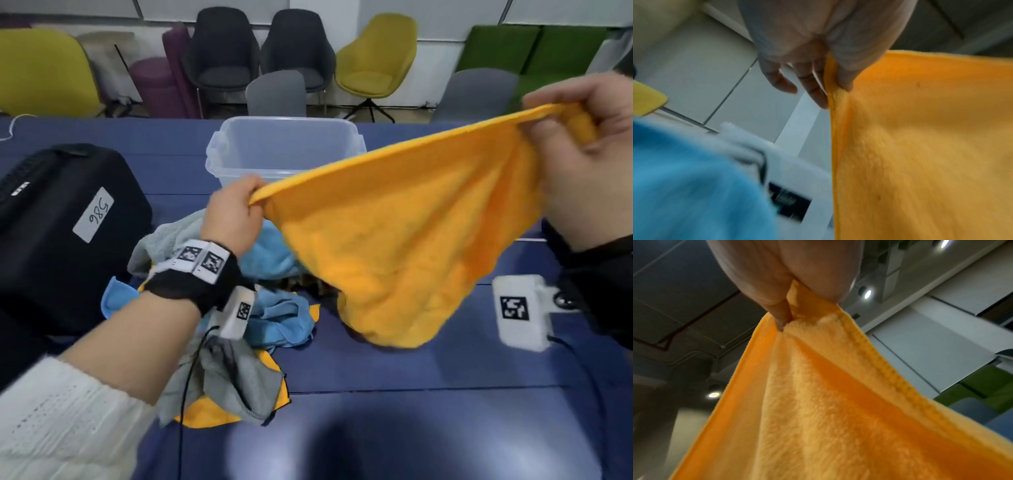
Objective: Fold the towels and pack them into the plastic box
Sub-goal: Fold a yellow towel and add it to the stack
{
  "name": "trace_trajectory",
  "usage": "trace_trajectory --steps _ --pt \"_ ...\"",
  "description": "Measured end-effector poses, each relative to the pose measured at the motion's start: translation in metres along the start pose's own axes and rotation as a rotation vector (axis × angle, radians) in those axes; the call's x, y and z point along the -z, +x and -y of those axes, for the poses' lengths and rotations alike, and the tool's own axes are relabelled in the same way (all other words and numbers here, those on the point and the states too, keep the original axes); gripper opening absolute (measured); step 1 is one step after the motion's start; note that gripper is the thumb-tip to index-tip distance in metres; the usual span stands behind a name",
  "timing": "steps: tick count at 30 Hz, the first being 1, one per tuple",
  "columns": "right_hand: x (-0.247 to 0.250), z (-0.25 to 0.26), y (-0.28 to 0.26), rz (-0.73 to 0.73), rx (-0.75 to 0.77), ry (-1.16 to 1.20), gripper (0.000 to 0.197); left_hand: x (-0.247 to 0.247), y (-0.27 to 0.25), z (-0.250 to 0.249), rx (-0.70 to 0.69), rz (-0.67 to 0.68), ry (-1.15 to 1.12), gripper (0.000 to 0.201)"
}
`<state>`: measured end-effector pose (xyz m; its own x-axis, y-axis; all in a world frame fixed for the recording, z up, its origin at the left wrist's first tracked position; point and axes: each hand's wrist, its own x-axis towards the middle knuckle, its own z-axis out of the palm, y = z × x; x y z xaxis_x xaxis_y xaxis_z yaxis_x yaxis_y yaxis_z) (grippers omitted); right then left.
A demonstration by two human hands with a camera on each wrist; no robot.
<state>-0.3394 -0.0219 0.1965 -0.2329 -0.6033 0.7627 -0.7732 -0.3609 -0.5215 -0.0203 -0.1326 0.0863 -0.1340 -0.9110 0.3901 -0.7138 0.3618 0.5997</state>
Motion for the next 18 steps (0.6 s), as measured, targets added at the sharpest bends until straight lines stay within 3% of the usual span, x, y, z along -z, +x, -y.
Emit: trace_trajectory --steps 2,5,7,9,13,18 --pt "0.019 -0.032 0.012 -0.066 -0.064 0.009 0.010 0.024 0.007 -0.016 -0.076 -0.027 -0.129 0.032" --pt "0.057 -0.077 0.020 -0.112 -0.232 0.004 0.041 0.051 0.008 -0.041 -0.170 0.006 -0.297 0.024" --pt "0.065 -0.057 0.012 -0.110 -0.331 0.018 0.026 0.059 0.008 -0.056 -0.185 0.060 -0.360 0.023" --pt "0.069 -0.040 0.002 -0.022 -0.349 -0.003 0.005 0.058 0.006 -0.069 -0.174 0.095 -0.367 0.026" --pt "0.093 -0.063 -0.016 0.197 -0.398 -0.048 0.022 0.045 -0.001 -0.087 -0.052 0.067 -0.548 0.029" --pt "0.121 -0.074 -0.024 0.128 -0.463 -0.042 0.020 0.033 -0.010 -0.111 0.025 0.039 -0.702 0.026"
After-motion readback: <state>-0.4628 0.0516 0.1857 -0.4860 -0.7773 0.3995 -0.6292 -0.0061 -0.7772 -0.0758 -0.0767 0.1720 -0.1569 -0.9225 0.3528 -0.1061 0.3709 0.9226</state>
